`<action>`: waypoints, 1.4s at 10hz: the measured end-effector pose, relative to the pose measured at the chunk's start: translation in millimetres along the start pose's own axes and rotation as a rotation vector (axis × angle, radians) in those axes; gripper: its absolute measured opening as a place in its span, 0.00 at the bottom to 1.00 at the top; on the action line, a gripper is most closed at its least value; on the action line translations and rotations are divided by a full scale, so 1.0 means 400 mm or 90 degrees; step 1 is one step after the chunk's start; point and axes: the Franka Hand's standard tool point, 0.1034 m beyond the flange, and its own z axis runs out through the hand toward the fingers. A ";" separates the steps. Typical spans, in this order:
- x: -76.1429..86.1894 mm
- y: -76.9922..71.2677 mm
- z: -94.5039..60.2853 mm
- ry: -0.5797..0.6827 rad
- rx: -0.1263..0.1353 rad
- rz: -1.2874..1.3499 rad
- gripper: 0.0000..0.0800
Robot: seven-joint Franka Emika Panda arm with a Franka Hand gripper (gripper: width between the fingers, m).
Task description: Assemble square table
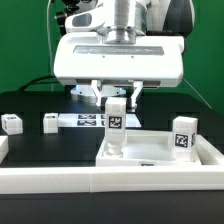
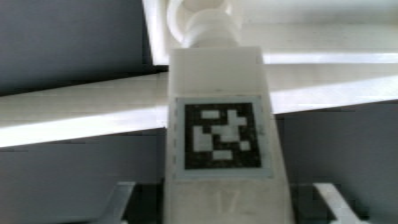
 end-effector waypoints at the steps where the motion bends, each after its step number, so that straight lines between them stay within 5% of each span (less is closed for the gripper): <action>1: -0.004 0.000 0.003 -0.002 -0.001 -0.001 0.36; 14: -0.045 0.005 0.030 0.027 -0.015 -0.016 0.36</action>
Offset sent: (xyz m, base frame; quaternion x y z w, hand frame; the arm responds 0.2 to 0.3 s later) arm -0.0021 -0.0010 -0.0046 -0.0041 0.0109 -0.0100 0.9999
